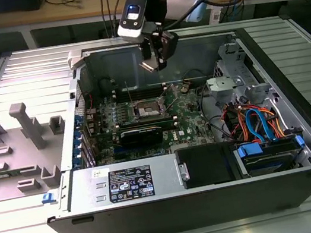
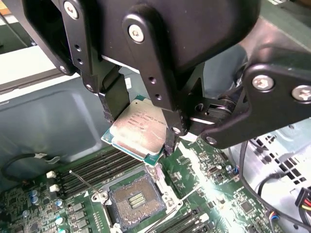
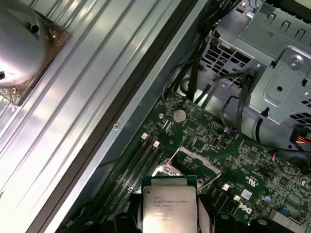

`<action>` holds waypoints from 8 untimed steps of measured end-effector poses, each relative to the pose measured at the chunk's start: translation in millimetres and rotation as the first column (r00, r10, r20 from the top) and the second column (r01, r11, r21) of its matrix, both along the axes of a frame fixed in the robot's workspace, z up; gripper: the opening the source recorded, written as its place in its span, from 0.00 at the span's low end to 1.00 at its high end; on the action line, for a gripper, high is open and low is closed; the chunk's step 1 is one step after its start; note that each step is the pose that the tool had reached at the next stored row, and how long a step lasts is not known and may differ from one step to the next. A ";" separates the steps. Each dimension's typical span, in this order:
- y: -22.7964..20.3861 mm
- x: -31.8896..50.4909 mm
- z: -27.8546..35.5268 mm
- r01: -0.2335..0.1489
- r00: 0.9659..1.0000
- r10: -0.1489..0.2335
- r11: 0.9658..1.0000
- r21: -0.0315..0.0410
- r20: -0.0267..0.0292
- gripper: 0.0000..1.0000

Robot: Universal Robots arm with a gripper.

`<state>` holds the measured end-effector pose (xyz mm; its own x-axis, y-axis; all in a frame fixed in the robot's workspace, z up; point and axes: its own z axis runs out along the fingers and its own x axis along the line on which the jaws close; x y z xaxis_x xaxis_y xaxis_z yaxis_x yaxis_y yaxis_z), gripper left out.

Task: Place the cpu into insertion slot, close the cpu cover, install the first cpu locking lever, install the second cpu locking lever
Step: 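Place the cpu into insertion slot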

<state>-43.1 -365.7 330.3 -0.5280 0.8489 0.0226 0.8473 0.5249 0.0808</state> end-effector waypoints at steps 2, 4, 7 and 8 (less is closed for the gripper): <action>0.0 0.1 -0.8 0.027 1.000 -0.027 1.000 0.000 -0.001 0.54; -0.6 0.0 -1.5 0.049 0.999 -0.049 0.999 0.000 -0.003 0.54; -4.7 0.0 -2.3 0.053 0.999 -0.053 0.999 0.000 -0.006 0.54; -5.4 0.0 -2.9 0.058 0.998 -0.058 0.998 0.000 -0.007 0.54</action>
